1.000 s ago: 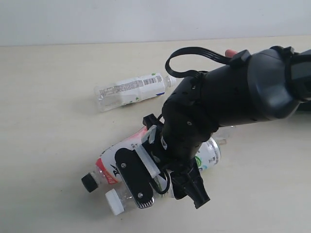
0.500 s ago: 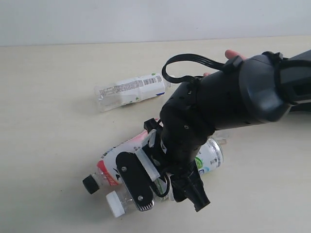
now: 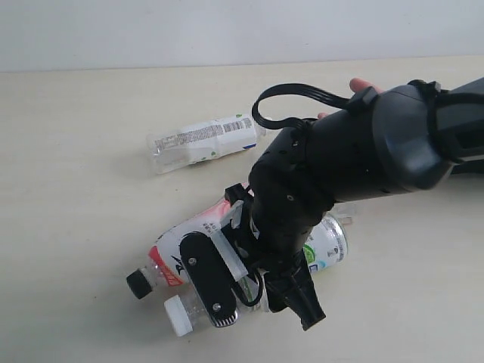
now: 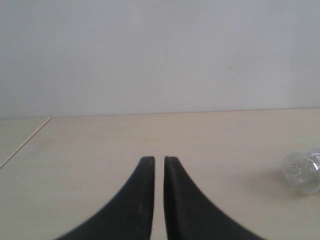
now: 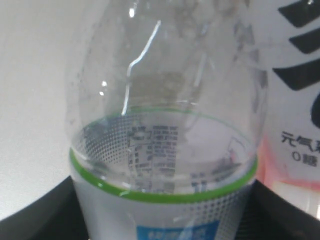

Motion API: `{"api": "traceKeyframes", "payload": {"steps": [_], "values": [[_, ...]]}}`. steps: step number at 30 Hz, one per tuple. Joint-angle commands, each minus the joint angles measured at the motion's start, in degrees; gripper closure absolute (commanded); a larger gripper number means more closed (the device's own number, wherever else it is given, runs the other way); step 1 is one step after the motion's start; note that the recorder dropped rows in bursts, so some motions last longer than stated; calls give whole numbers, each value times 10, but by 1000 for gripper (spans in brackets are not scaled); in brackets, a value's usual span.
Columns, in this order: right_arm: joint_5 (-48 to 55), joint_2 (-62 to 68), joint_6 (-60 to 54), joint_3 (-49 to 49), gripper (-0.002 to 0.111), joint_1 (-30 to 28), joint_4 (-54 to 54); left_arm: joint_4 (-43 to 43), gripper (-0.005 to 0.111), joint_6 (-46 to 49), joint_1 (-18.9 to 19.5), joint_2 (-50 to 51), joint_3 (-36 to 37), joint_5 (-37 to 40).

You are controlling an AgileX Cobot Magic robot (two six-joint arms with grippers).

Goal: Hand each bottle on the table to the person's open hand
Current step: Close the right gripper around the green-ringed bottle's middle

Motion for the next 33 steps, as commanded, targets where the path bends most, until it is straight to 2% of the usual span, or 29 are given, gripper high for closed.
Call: {"api": "traceKeyframes", "payload": {"steps": [1,33], "values": [[1,1,3,1,107,1,3,-1,97,0,1,-4,2,-5],[46,-47,4,1,108,1,37,-1,97,0,1,-4,2,-5]]}}
